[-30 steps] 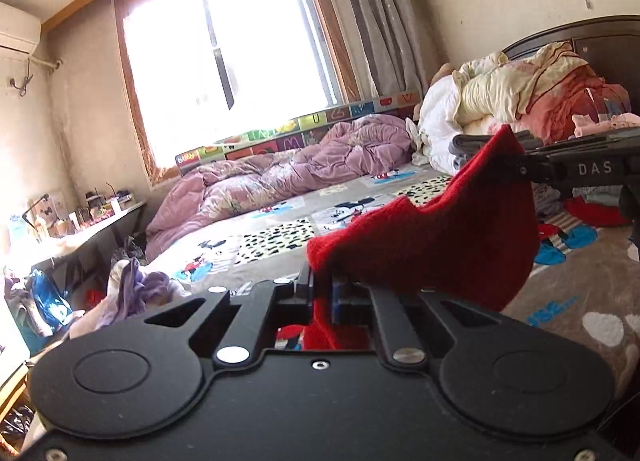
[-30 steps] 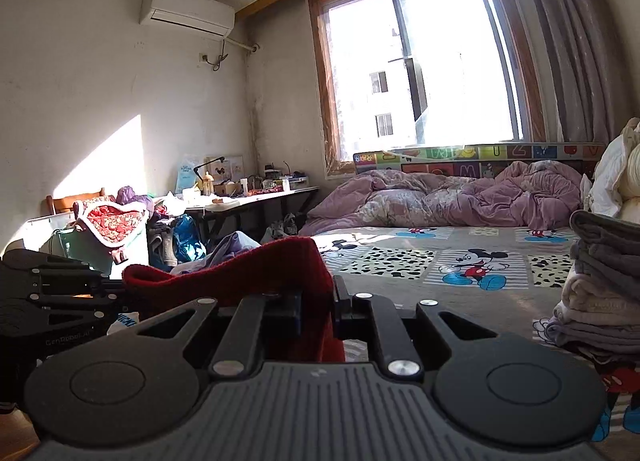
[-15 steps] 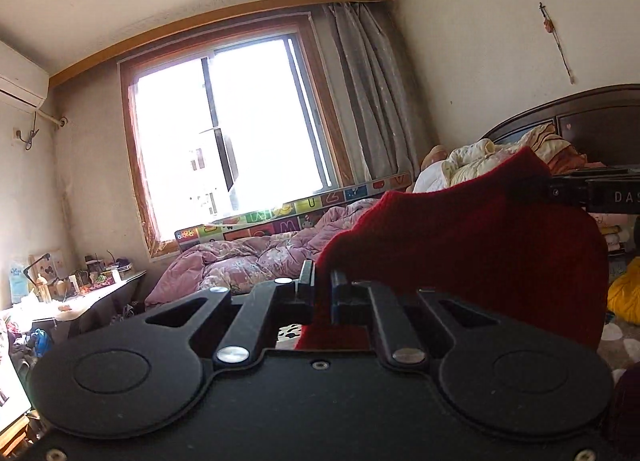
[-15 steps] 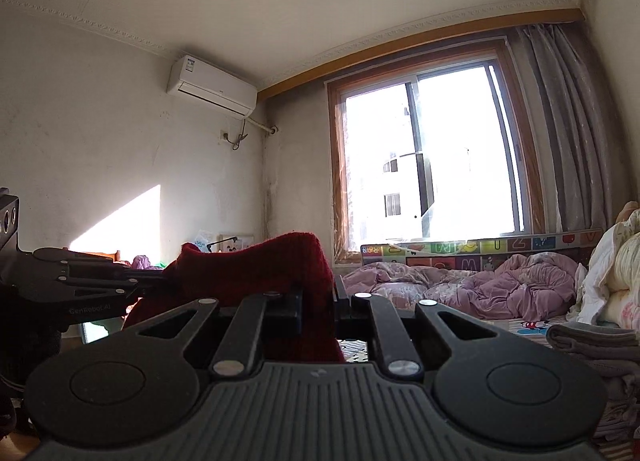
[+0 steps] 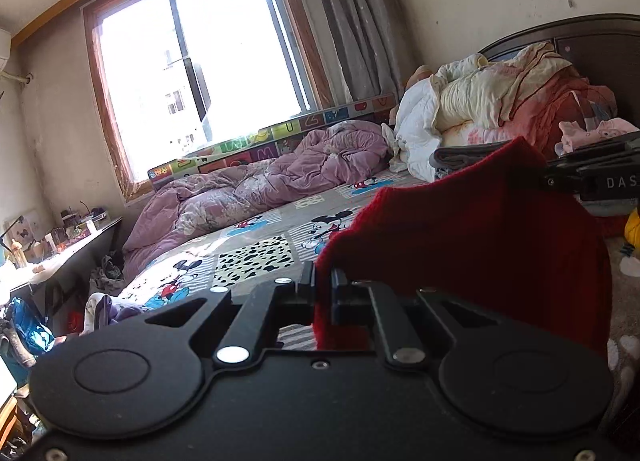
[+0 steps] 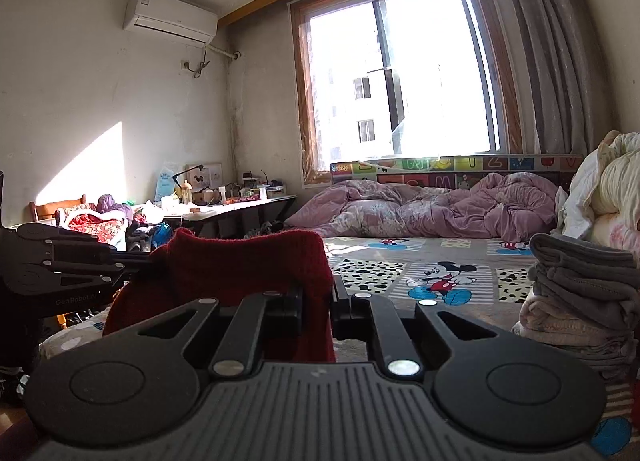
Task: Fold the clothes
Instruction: 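Lift the red sweater with both grippers and shake it out, then lower the sweater flat onto the blanket and open both grippers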
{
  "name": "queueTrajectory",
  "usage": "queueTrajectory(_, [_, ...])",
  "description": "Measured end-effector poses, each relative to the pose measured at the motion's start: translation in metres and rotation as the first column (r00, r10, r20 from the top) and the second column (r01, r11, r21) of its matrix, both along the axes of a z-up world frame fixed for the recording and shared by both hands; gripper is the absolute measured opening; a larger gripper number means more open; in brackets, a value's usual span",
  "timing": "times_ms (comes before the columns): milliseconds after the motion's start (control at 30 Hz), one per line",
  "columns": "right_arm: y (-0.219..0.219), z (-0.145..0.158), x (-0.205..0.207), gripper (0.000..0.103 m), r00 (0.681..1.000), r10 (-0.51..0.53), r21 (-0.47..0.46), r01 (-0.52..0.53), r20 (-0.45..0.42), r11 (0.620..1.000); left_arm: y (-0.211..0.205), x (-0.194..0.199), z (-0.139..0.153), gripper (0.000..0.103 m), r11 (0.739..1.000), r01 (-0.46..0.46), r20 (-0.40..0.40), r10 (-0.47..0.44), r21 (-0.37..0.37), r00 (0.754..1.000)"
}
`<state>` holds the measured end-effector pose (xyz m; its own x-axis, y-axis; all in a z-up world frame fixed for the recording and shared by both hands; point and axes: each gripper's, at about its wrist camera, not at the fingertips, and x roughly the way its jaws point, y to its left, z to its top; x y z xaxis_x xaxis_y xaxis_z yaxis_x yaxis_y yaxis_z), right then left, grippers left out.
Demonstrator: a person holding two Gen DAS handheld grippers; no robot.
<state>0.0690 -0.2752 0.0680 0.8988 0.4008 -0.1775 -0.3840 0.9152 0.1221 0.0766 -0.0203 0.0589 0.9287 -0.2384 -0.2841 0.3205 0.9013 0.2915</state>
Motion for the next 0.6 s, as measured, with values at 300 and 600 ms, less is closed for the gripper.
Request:
queueTrajectory(300, [0.012,-0.076,0.142,0.015,0.973,0.008,-0.014,-0.011,-0.231,1.000,-0.009,0.134,-0.063,0.006,0.999,-0.025,-0.164,0.032,0.045,0.986])
queueTrajectory(600, [0.008,-0.125,0.249,0.015,0.935,-0.001,0.019,0.008,-0.354,1.000,-0.007,0.244,-0.111,0.006,0.999,-0.017,-0.285,0.031,0.051,0.958])
